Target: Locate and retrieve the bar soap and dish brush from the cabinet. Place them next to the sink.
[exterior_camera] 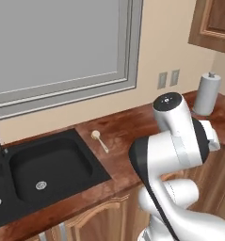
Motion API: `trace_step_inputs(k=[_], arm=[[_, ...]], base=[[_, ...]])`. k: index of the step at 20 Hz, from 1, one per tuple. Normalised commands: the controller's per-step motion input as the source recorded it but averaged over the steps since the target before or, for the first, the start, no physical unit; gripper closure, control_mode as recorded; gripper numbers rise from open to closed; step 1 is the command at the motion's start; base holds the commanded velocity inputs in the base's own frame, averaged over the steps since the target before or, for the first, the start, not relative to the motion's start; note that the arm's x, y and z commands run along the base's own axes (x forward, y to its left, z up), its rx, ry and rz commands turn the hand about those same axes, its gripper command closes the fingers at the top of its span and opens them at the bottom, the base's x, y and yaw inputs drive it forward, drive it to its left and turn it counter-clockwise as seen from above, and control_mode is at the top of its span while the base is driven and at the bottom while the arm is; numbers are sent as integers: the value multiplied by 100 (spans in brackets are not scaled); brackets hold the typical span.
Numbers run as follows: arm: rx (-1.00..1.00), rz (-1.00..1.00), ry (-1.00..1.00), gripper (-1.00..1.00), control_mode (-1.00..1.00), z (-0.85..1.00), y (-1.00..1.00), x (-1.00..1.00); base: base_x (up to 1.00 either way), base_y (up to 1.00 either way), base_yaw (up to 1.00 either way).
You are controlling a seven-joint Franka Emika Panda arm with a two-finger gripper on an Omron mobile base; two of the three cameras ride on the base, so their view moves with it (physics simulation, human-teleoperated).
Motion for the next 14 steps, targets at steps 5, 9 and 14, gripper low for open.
trace_step_inputs(k=[5,9,14], arm=[[0,0,0,100,100,0,0,0],[0,0,0,100,100,0,0,0],[0,0,0,100,100,0,0,0]], base=[[4,31,24],[9,21,26],[17,11,28]])
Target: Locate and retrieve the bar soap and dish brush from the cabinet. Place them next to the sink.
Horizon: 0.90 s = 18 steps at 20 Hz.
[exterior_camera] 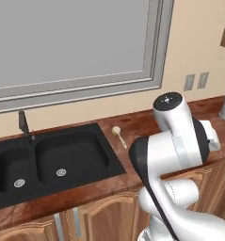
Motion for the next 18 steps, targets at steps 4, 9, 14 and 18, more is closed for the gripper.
trace_step_inputs(k=[4,9,14,18], arm=[[0,0,0,100,100,0,0,0],[0,0,0,100,100,0,0,0],[0,0,0,100,100,0,0,0],[0,0,0,100,100,0,0,0]], base=[[38,7,27],[38,2,25],[34,-13,17],[29,-20,10]])
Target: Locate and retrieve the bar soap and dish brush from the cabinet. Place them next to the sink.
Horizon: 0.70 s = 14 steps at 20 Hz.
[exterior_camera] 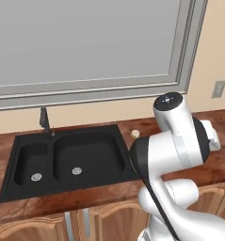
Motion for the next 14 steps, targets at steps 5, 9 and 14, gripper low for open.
trace_step_inputs(k=[5,9,14], arm=[[0,0,0,100,100,0,0,0],[0,0,0,100,100,0,0,0],[0,2,0,100,-100,0,0,27]], base=[[5,-1,3],[0,0,0],[0,0,0]])
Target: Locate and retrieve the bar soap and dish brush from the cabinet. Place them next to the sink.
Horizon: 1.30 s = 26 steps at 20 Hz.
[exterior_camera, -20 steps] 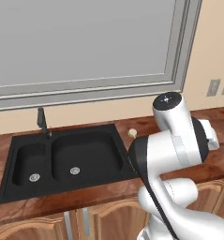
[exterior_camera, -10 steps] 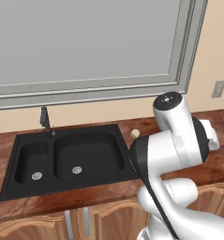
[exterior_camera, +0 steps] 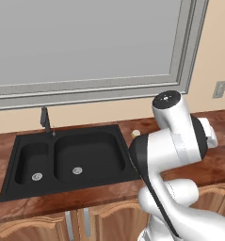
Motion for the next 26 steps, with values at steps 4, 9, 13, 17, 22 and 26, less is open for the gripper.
trace_step_inputs(k=[4,9,13,17,22,26], arm=[[0,18,0,100,-100,0,-16,60],[5,23,0,100,-100,-2,-26,63],[22,21,10,100,-100,-18,-20,67],[25,27,22,100,-100,-42,1,39],[12,14,18,100,-100,-61,9,30],[4,3,9,100,-100,-35,-2,15]], base=[[0,0,0],[0,0,0],[0,0,0],[0,0,0],[0,0,0],[0,0,0]])
